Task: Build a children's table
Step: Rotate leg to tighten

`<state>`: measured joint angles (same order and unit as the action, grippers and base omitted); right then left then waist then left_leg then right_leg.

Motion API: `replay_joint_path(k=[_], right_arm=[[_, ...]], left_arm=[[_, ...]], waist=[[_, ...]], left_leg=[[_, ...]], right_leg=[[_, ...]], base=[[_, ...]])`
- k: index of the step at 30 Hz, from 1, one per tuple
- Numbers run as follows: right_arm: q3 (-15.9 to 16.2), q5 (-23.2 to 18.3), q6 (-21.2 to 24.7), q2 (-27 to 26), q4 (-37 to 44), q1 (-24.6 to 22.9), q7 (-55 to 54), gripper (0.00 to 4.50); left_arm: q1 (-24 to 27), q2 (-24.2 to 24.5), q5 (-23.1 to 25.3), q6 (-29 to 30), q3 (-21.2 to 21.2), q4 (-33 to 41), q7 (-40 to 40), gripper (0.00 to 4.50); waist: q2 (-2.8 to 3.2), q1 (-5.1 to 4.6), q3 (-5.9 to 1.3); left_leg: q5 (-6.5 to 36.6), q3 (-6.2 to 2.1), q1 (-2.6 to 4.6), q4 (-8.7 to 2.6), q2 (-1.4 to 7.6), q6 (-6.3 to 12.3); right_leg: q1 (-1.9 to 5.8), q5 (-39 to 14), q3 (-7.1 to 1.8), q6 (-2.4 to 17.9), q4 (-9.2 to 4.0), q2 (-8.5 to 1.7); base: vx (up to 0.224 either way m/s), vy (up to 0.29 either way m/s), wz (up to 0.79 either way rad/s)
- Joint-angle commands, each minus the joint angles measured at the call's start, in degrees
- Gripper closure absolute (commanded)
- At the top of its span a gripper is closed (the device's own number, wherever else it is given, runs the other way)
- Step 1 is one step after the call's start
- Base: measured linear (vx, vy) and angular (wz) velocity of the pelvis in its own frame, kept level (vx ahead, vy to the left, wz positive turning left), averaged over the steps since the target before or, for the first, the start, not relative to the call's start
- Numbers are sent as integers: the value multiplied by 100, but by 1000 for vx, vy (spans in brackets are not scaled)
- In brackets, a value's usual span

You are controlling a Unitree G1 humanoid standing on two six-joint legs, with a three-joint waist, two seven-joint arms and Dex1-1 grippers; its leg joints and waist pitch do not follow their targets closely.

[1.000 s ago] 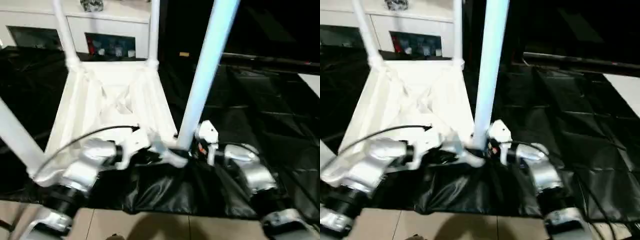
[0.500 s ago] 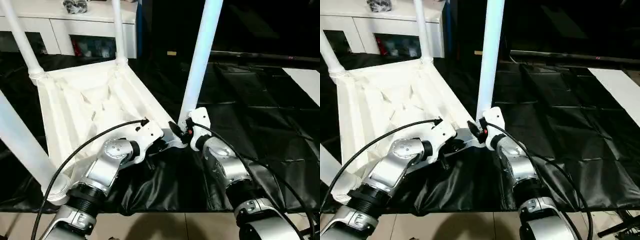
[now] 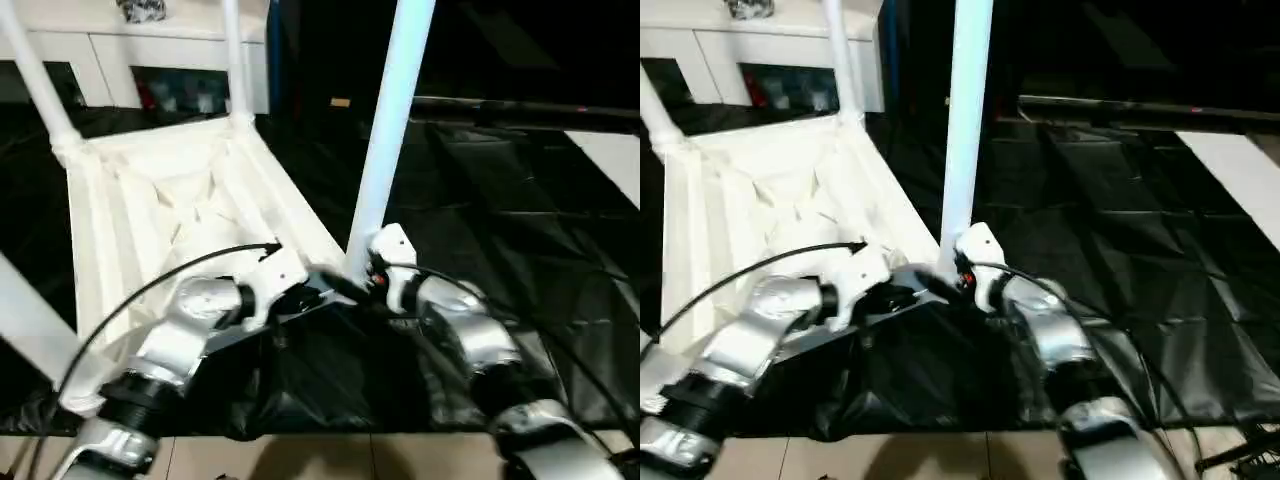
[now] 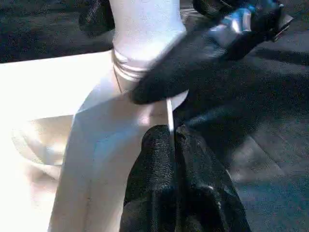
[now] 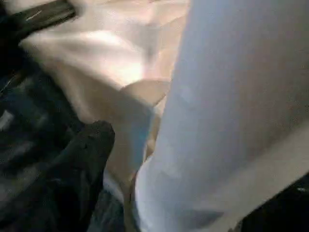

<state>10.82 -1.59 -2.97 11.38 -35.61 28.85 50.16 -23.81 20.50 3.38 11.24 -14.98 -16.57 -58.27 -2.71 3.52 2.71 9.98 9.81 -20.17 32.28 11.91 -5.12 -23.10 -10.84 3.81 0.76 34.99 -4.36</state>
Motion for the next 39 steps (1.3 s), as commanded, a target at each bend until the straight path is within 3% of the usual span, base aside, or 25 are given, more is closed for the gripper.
replay_joint_path(k=[1, 5, 9, 14, 16, 26, 36, 39], right_arm=[[267, -40, 19, 164, 208, -114, 647, 25], [380, -37, -113, 385, 321, -127, 1002, 25], [428, -51, -133, 465, 394, -138, 1174, 25], [451, -266, 48, 569, 663, -243, 1625, 76], [463, -352, 94, 628, 779, -293, 1794, 94], [497, -380, 104, 723, 800, -323, 1958, 171], [523, -394, 154, 647, 811, -377, 1965, 185], [447, -387, 177, 517, 718, -398, 1705, 185]], left_arm=[[45, 118, -221, -279, -213, 107, -601, 450], [1, 261, -242, -392, -232, 33, -777, 450], [-37, 324, -229, -432, -239, -17, -825, 450], [-39, 419, -332, -468, -250, -12, -1051, 450], [-20, 465, -396, -483, -264, 8, -1157, 450], [28, 538, -396, -557, -260, -4, -1215, 450], [49, 576, -424, -554, -273, -8, -1244, 450], [4, 431, -302, -410, -200, -76, -819, 450]], waist=[[49, 38, -340], [59, 58, -340], [50, 101, -318], [35, 153, -318], [34, 168, -334], [18, 182, -338], [15, 188, -343], [31, 179, -342]], left_leg=[[1187, 6, -8, -326, 130, 290], [1072, 21, 11, -315, 134, 340], [1288, 21, 25, -330, 137, 235], [1299, 20, 32, -335, 139, 194], [1213, 22, 36, -325, 148, 219], [1102, 19, 19, -313, 139, 215], [1044, 21, 18, -304, 136, 238], [1076, 24, 18, -304, 140, 223]], right_leg=[[283, -692, -269, 1202, -384, -310], [289, -349, -264, 1389, -345, -303], [291, -788, -275, 1299, -387, -325], [292, -920, -280, 1213, -391, -326], [291, -713, -276, 1253, -361, -318], [306, -716, -270, 1248, -349, -329], [311, -655, -266, 1267, -339, -329], [305, -661, -272, 1280, -337, -331]], base=[[0, 0, 0], [0, 0, 0], [0, 0, 0], [0, 0, 0], [0, 0, 0], [0, 0, 0], [0, 0, 0], [0, 0, 0]])
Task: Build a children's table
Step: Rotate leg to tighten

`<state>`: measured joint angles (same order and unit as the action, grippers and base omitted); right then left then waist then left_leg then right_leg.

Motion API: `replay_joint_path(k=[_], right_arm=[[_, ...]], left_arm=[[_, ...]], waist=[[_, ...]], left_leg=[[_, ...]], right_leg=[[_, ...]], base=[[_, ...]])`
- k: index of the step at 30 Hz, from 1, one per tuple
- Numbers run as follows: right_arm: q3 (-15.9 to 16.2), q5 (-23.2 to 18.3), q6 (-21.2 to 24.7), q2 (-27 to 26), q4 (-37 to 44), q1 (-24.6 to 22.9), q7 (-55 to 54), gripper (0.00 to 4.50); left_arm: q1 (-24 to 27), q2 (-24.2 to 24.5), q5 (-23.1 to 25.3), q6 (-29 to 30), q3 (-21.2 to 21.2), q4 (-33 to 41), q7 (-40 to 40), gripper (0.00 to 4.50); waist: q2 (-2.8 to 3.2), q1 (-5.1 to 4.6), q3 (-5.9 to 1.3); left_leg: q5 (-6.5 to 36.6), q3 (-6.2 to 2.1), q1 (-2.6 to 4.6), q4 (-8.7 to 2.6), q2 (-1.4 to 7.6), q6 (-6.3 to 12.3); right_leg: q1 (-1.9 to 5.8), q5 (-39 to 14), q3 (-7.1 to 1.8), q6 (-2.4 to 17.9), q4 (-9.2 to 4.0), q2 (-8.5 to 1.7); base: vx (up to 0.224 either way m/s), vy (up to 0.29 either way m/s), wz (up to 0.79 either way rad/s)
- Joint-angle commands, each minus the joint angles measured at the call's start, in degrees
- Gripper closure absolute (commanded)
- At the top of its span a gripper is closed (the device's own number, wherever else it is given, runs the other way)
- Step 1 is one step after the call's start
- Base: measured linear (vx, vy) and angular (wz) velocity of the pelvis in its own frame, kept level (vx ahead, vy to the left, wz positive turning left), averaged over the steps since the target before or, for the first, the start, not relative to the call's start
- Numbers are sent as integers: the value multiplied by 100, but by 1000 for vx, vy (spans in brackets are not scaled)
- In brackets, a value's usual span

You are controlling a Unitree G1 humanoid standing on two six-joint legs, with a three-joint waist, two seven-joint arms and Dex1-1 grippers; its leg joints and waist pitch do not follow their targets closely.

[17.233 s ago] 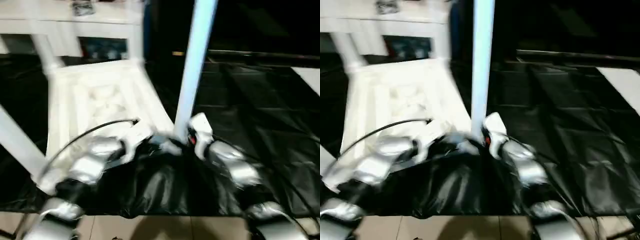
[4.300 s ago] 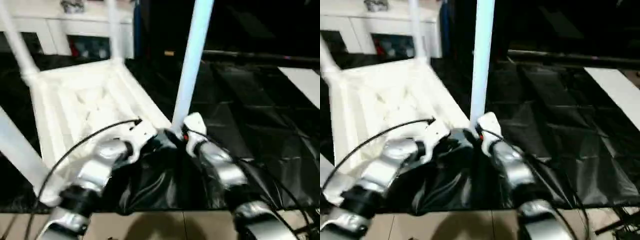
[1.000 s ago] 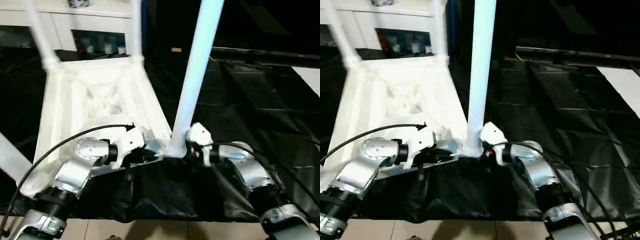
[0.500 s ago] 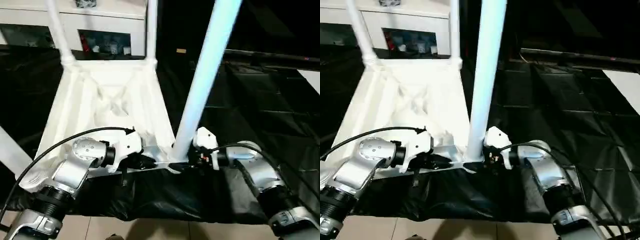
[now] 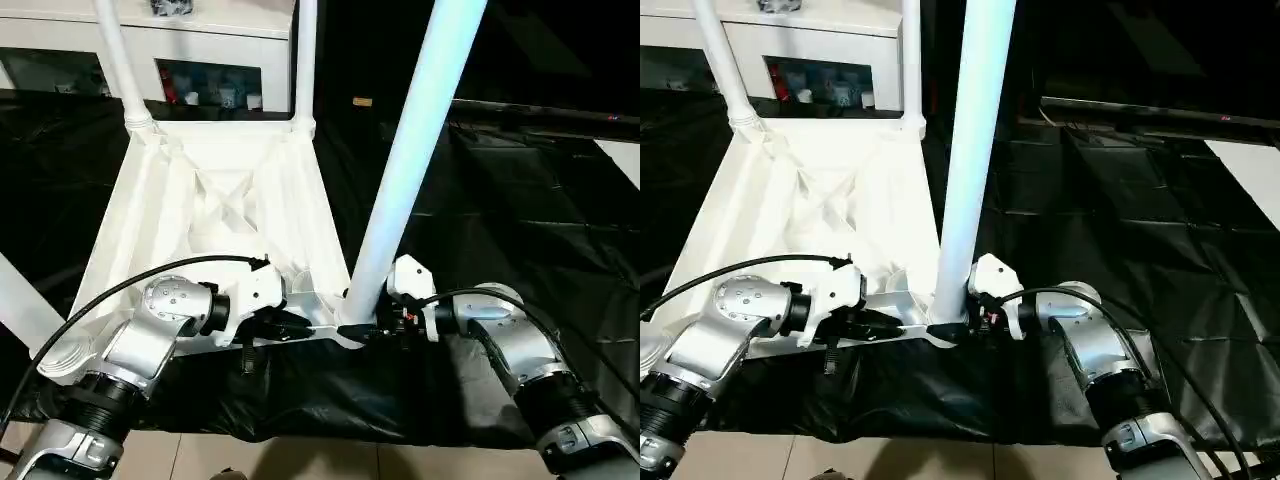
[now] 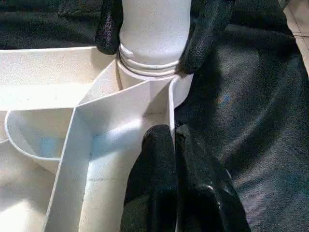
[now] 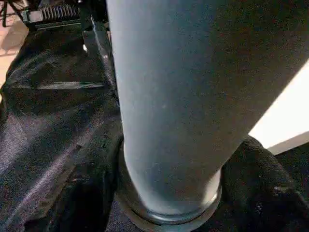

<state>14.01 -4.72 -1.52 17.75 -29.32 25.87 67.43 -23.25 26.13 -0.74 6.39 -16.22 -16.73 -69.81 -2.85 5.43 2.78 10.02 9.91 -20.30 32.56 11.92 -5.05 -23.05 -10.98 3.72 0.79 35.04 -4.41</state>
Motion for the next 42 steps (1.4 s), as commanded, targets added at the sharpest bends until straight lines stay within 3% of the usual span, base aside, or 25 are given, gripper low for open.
replay_joint_path(k=[1, 3, 4, 7, 9, 10, 11, 13, 16, 17, 18, 19, 21, 27, 29, 32, 36, 38, 42], right_arm=[[35, 7, 68, -313, -54, -99, -503, 185], [-13, 79, 89, -432, -148, -91, -824, 185], [-92, 270, 107, -692, -384, -51, -1555, 186], [-283, 459, 209, -1266, -861, 100, -2893, 186], [-371, 528, 306, -1554, -1129, 245, -3565, 186], [-417, 592, 354, -1761, -1337, 372, -4046, 186], [-429, 610, 362, -1830, -1412, 428, -4185, 186], [-438, 606, 312, -1970, -1545, 552, -4284, 186], [-378, 694, 69, -2078, -1604, 693, -4241, 186], [-466, 589, 32, -2122, -1594, 707, -4095, 151], [-506, 531, 42, -2131, -1578, 703, -4025, 151], [-625, 330, 80, -2123, -1541, 693, -3782, 116], [-640, 274, 87, -2095, -1532, 694, -3689, 113], [-334, 433, -143, -1389, -1190, 555, -2903, 53], [-302, 485, -216, -1224, -1166, 543, -2732, 53], [-303, 462, -317, -901, -1058, 509, -2149, 53], [-186, 355, -403, -575, -801, 412, -1474, 53], [-62, 236, -424, -354, -606, 339, -992, 53], [72, 181, -418, -90, -340, 227, -319, 53]], left_arm=[[-99, -338, 233, 267, -30, -90, 789, 450], [-116, -452, 291, 380, -26, -81, 999, 450], [-163, -743, 447, 580, -35, -84, 1509, 450], [-251, -1332, 602, 929, -94, -199, 2242, 450], [-343, -1594, 695, 1012, -156, -372, 2534, 450], [-396, -1760, 749, 1087, -224, -484, 2677, 450], [-420, -1810, 764, 1103, -247, -531, 2717, 450], [-498, -1892, 821, 1130, -279, -656, 2823, 450], [-621, -1887, 916, 1025, -286, -787, 2875, 450], [-621, -1880, 903, 1014, -242, -754, 2823, 450], [-615, -1868, 892, 1010, -230, -734, 2790, 450], [-573, -1789, 846, 957, -216, -647, 2611, 450], [-546, -1750, 809, 947, -202, -604, 2534, 450], [-301, -1258, 529, 731, -151, -270, 1841, 450], [-255, -1164, 464, 684, -145, -194, 1656, 450], [-185, -954, 344, 560, -138, -76, 1246, 450], [-91, -706, 125, 428, -175, 117, 719, 450], [-62, -556, 25, 327, -219, 189, 408, 450], [-47, -353, -110, 282, -238, 237, 0, 450]], waist=[[32, -9, -336], [32, -19, -302], [11, -40, -296], [17, -82, -275], [5, -144, -267], [-4, -207, -269], [26, -224, -280], [18, -218, -279], [25, -226, -276], [25, -230, -278], [24, -232, -281], [-7, -229, -284], [14, -218, -287], [7, -225, -310], [16, -210, -331], [15, -157, -368], [35, -132, -377], [32, -124, -361], [34, -58, -324]], left_leg=[[1108, 13, 33, -341, 140, 183], [1305, 11, 47, -363, 135, 110], [1506, -5, 60, -376, 134, 2], [1742, -31, 65, -395, 121, -117], [1900, -68, 51, -406, 92, -194], [1996, -80, 66, -392, 78, -184], [2053, -85, 68, -379, 74, -165], [2151, -71, 100, -360, 70, -78], [2174, -79, 62, -381, 74, -32], [2198, -79, 62, -379, 75, -27], [2198, -81, 64, -379, 74, -18], [2167, -74, 54, -380, 76, 9], [2150, -75, 58, -385, 86, 25], [1808, -58, -15, -386, 105, 100], [1559, -32, 0, -365, 117, 156], [1013, -6, -27, -329, 113, 282], [794, 10, 7, -307, 119, 417], [880, 19, 27, -311, 123, 461], [1288, 26, 55, -339, 142, 323]], right_leg=[[299, -718, -262, 1257, -358, -326], [280, -1065, -262, 1205, -400, -331], [272, -1697, -261, 1020, -452, -351], [245, -2320, -248, 806, -526, -359], [238, -2884, -208, 574, -582, -364], [198, -3157, -201, 436, -639, -370], [191, -3152, -197, 403, -659, -369], [146, -3138, -199, 384, -681, -358], [156, -3018, -192, 398, -671, -345], [154, -3021, -191, 409, -669, -351], [157, -3004, -191, 416, -666, -347], [161, -2945, -197, 432, -663, -348], [159, -2848, -205, 479, -645, -350], [226, -2227, -232, 692, -559, -352], [227, -1754, -251, 881, -506, -350], [298, -695, -252, 1171, -374, -320], [310, -136, -251, 1358, -315, -303], [298, -181, -250, 1412, -325, -298], [276, -840, -264, 1300, -391, -314]], base=[[0, 0, 0], [0, 0, 0], [0, 0, 0], [-17, -1, -2], [-63, 6, -10], [-56, 7, -9], [0, 0, 0], [0, 0, 0], [0, 0, 0], [0, 0, 0], [0, 0, 0], [0, 0, 0], [0, 0, 0], [0, 0, 0], [27, -6, 2], [56, -7, 2], [13, -1, 0], [0, 0, 0], [0, 0, 0]])
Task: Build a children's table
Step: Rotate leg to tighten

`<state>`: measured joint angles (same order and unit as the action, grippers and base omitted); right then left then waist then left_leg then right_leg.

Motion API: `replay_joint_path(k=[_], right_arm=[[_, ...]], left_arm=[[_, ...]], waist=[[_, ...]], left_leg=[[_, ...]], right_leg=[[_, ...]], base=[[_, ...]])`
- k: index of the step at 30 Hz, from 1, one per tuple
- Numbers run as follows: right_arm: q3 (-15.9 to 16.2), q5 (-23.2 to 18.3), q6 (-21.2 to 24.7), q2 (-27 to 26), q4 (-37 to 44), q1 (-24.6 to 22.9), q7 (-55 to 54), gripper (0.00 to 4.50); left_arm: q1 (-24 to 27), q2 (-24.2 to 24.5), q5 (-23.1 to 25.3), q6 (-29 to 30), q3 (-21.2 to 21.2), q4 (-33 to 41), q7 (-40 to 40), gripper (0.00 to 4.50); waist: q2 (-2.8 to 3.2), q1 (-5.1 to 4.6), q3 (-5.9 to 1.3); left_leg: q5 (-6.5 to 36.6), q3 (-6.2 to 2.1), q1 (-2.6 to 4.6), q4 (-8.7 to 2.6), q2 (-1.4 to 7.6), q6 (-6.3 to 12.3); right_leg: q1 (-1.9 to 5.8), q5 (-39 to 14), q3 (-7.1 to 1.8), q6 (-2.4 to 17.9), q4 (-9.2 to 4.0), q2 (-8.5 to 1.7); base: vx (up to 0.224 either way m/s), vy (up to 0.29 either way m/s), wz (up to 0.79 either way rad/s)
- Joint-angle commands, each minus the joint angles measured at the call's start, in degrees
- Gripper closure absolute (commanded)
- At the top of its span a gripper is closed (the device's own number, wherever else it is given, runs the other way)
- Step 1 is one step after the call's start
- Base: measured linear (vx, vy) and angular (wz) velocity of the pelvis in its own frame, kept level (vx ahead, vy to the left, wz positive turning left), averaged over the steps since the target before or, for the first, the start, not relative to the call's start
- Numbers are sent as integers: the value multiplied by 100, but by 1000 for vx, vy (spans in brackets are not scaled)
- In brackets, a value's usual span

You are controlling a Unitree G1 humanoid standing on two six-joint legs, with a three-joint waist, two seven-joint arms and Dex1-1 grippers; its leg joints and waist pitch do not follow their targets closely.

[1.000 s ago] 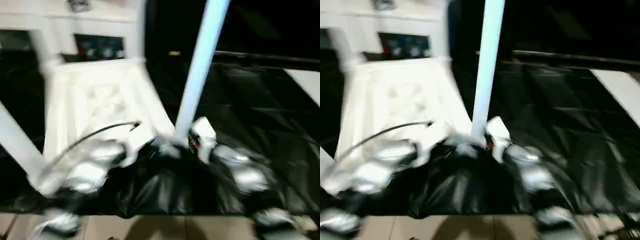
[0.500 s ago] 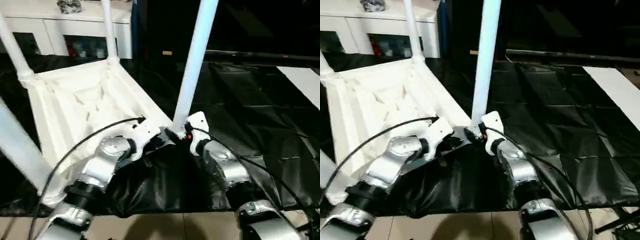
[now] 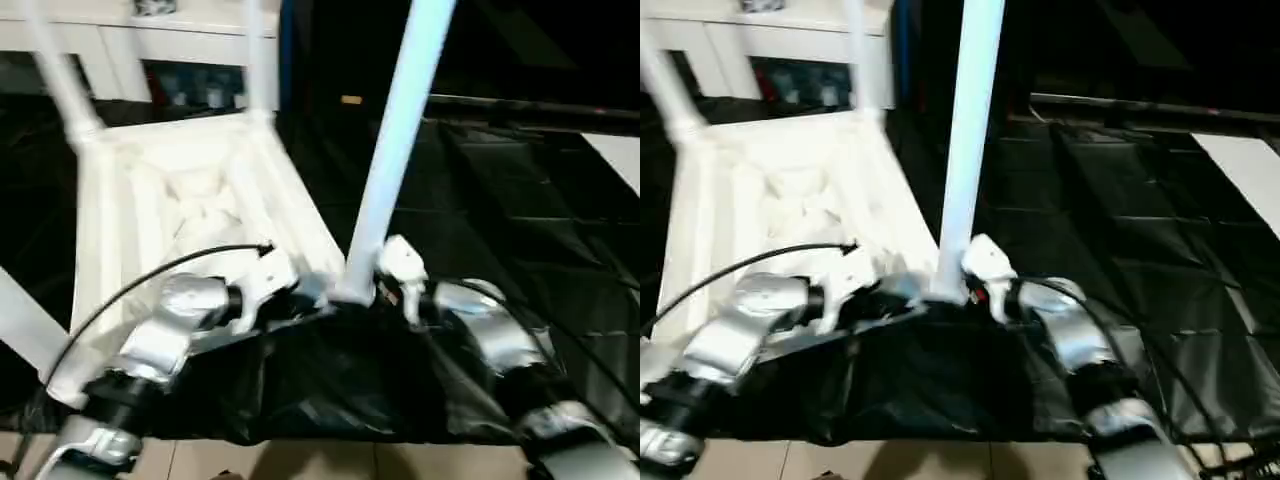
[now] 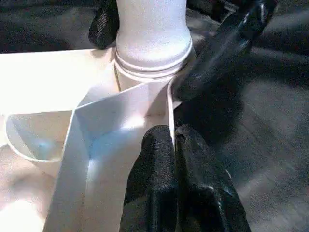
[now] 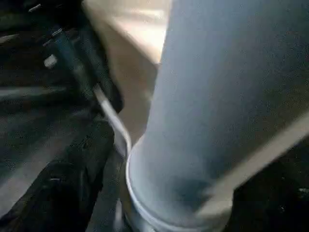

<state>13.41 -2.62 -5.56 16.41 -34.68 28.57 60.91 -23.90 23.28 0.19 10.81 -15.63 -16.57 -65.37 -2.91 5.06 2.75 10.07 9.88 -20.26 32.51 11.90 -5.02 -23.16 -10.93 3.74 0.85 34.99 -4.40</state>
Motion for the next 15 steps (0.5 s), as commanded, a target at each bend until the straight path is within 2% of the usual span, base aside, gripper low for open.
replay_joint_path(k=[1, 5, 7, 15], right_arm=[[140, -42, -7, 68, 224, -55, 412, 80], [212, -125, 66, 176, 378, -115, 687, 93], [282, -179, 166, 236, 524, -181, 854, 131], [278, -200, 234, 247, 628, -230, 999, 174]], left_arm=[[18, -31, -218, -183, -301, 222, -504, 450], [4, 60, -300, -208, -298, 200, -683, 450], [4, 103, -347, -191, -303, 204, -805, 450], [12, 104, -382, -180, -337, 220, -899, 450]], waist=[[40, -3, -318], [33, 13, -313], [33, 14, -319], [33, 13, -341]], left_leg=[[1353, 31, 66, -336, 144, 283], [1393, 27, 79, -348, 147, 204], [1310, 21, 55, -349, 147, 219], [1131, 17, 31, -333, 136, 212]], right_leg=[[274, -967, -272, 1263, -397, -318], [264, -1125, -277, 1201, -410, -313], [282, -1039, -275, 1196, -393, -312], [308, -804, -268, 1226, -365, -318]], base=[[0, 0, 0], [0, 0, 0], [0, 0, 0], [0, 0, 0]])
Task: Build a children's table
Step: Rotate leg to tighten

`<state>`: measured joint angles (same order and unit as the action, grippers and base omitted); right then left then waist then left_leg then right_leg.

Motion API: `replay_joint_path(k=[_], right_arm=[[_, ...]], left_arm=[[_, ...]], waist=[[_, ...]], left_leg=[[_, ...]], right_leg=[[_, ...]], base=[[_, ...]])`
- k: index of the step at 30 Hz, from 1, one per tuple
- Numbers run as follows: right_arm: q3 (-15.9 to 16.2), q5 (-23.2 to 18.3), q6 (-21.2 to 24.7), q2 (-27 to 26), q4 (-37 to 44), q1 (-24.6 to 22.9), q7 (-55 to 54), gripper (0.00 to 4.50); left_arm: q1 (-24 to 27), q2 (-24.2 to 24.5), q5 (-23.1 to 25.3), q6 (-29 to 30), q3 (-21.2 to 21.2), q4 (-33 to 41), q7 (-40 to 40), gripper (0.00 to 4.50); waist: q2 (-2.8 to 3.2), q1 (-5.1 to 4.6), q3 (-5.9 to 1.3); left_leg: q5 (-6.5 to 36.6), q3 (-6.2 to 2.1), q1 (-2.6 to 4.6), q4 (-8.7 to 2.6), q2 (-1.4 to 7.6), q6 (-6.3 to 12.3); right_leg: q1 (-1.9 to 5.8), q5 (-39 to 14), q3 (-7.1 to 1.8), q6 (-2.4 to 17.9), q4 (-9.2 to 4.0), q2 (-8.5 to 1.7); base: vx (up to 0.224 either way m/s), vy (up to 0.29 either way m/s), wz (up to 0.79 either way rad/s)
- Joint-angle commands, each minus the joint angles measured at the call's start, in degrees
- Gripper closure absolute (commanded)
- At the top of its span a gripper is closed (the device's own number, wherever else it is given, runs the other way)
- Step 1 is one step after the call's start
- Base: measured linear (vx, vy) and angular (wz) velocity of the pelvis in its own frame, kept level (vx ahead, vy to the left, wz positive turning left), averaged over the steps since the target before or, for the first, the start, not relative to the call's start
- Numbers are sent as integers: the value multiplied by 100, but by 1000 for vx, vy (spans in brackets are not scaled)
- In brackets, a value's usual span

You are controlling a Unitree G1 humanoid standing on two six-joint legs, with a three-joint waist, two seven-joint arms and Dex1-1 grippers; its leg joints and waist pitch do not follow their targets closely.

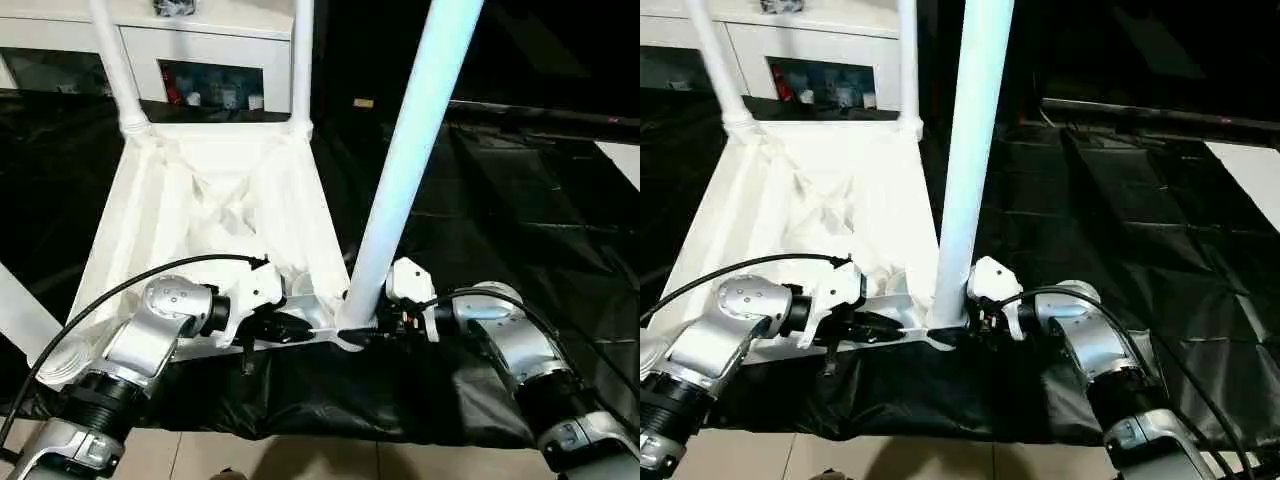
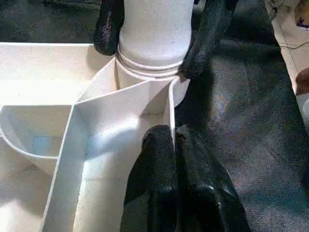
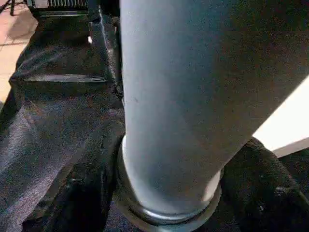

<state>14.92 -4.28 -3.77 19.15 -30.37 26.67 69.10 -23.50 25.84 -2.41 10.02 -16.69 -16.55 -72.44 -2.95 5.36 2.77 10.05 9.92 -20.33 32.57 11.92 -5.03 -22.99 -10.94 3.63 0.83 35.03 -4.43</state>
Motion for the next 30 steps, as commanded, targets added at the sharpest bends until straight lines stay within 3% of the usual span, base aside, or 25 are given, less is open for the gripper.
replay_joint_path(k=[1, 8, 12, 16, 18, 20, 24, 25, 30], right_arm=[[140, -42, 73, -18, 230, -58, 187, 176], [142, -13, 207, -149, 217, -184, -87, 178], [5, 146, 187, -393, -79, -128, -798, 178], [-368, 419, 375, -1211, -854, 129, -2906, 178], [-416, 424, 423, -1449, -981, 176, -3269, 178], [-442, 518, 450, -1786, -1147, 281, -3854, 178], [-485, 592, 406, -2045, -1363, 454, -4279, 178], [-611, 457, 355, -2190, -1474, 570, -4217, 123], [-735, 277, 374, -2181, -1447, 594, -4003, 78]], left_arm=[[-27, -153, -122, -105, -236, 217, -188, 450], [-24, -285, 49, -171, -209, 83, 276, 450], [-95, -489, 245, -115, -159, -91, 817, 450], [-352, -1253, 635, 292, -103, -494, 2240, 450], [-434, -1512, 683, 458, -86, -607, 2604, 450], [-553, -1835, 775, 636, -87, -791, 3025, 450], [-635, -2022, 860, 637, -86, -924, 3278, 450], [-661, -2058, 928, 520, -127, -974, 3223, 450], [-568, -1927, 901, 244, -179, -873, 2894, 450]], waist=[[33, -16, -345], [45, -1, -340], [24, -31, -285], [-18, -145, -274], [-12, -177, -270], [-11, -195, -269], [15, -206, -287], [16, -212, -288], [21, -196, -305]], left_leg=[[1112, 14, 37, -336, 133, 217], [1160, 12, 48, -339, 140, 208], [1589, -3, 60, -381, 130, 53], [1834, -57, 48, -398, 96, -165], [1956, -55, 91, -367, 86, -130], [1935, -55, 78, -366, 81, -64], [1980, -64, 63, -374, 79, -22], [2021, -63, 57, -374, 73, -4], [1853, -55, 31, -391, 98, 47]], right_leg=[[292, -785, -257, 1230, -366, -315], [285, -794, -253, 1233, -372, -312], [259, -1698, -253, 1003, -475, -333], [244, -2801, -214, 586, -573, -359], [186, -3124, -211, 474, -638, -370], [169, -3116, -212, 446, -653, -358], [158, -2974, -201, 427, -643, -343], [161, -2952, -197, 444, -640, -343], [182, -2469, -221, 560, -591, -342]], base=[[0, 0, 0], [0, 0, 0], [0, 0, 0], [-15, 0, -2], [-50, 1, -4], [0, 0, 0], [0, 0, 0], [0, 0, 0], [0, 0, 0]])
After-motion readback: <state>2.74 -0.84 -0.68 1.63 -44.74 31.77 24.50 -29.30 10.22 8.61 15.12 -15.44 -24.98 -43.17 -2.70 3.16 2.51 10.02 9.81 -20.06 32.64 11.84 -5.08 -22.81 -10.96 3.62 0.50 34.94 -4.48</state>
